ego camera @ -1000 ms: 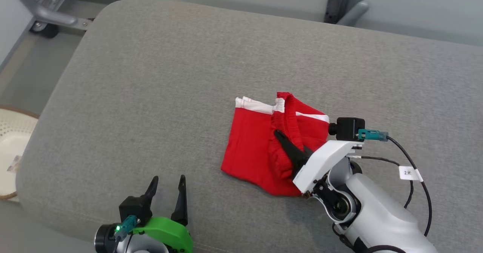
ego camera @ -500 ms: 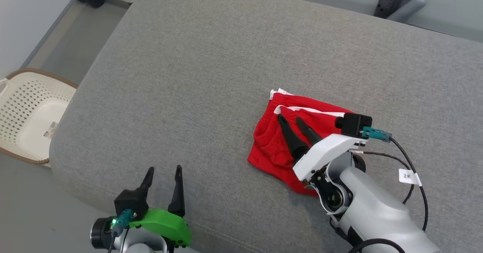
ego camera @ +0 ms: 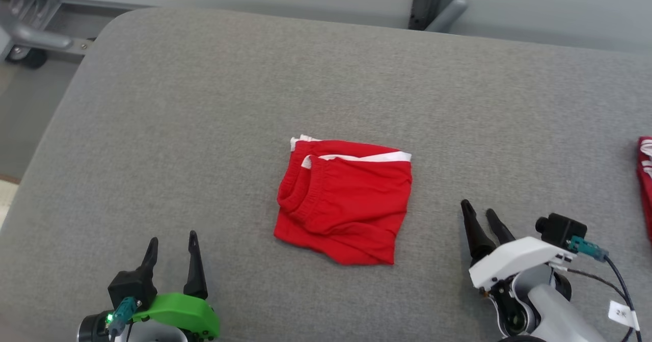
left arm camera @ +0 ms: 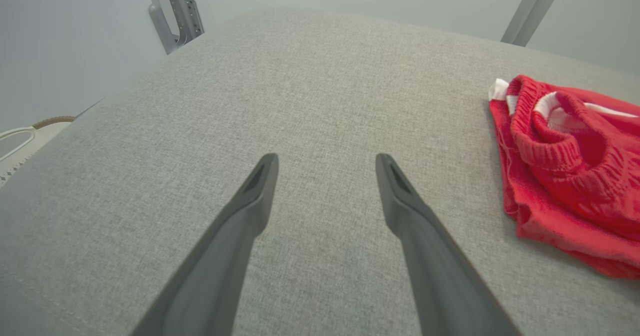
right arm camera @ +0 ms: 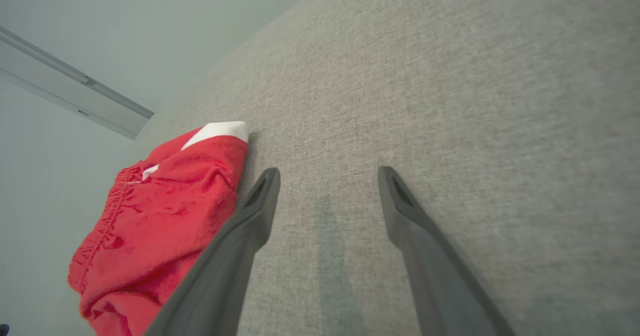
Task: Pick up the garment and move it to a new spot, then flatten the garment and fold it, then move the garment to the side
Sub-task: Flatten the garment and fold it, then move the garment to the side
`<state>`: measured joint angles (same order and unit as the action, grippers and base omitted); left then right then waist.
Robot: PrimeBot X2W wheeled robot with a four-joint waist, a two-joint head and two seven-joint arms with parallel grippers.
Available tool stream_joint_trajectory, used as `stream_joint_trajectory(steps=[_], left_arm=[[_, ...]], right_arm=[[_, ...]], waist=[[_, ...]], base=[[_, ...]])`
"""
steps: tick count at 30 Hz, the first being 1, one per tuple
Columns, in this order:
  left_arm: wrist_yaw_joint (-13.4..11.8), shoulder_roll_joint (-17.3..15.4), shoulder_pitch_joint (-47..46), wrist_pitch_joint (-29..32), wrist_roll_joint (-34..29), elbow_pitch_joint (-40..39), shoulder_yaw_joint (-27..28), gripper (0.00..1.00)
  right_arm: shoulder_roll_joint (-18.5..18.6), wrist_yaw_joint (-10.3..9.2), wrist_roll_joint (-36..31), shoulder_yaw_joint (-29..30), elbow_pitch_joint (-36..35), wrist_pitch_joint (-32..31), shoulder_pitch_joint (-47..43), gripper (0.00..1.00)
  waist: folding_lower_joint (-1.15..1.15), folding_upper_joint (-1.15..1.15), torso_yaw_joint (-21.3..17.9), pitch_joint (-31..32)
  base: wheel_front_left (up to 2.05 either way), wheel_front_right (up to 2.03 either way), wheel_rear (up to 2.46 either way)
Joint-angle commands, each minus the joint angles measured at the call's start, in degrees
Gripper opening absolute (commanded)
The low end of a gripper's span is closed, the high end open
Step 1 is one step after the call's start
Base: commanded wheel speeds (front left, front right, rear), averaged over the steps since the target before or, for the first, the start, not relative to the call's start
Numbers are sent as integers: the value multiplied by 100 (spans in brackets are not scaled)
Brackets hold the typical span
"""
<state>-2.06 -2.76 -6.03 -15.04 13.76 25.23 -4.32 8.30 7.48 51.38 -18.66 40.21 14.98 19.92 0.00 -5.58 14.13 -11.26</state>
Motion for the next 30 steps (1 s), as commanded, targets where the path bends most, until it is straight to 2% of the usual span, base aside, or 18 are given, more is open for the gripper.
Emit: stream_joint_trajectory(steps=[1,4,11,16,20,25,30], left_arm=[[23,-28,136,-12,-61,-10,71,100],[40,-26,166,-13,-102,-9,148,100],[30,-28,277,-12,-173,-47,358,100],[85,-26,381,-12,-274,-61,493,100],[101,-25,505,-12,-379,-89,598,100],[172,-27,664,-12,-484,-96,728,100],[200,-25,788,-12,-468,-115,788,100]], right_arm=[[-54,0,-204,206,-87,6,-212,100],[-87,0,-510,473,-181,5,-401,100],[-288,0,-2061,1455,-1036,6,-920,100],[-445,0,-2944,1733,-1715,7,-1203,100],[-513,0,-3281,1773,-2133,7,-1436,100],[-534,0,-3665,1682,-2314,7,-1668,100],[-534,0,-3628,1648,-2344,7,-1909,100]], waist=[[0,0,-674,423],[0,0,-805,469],[0,0,-1152,557],[0,0,-1295,664],[0,0,-1432,790],[0,0,-1507,901],[0,0,-1507,994]], base=[[0,0,0],[0,0,0],[0,0,0],[0,0,0],[0,0,0],[0,0,0],[0,0,0]])
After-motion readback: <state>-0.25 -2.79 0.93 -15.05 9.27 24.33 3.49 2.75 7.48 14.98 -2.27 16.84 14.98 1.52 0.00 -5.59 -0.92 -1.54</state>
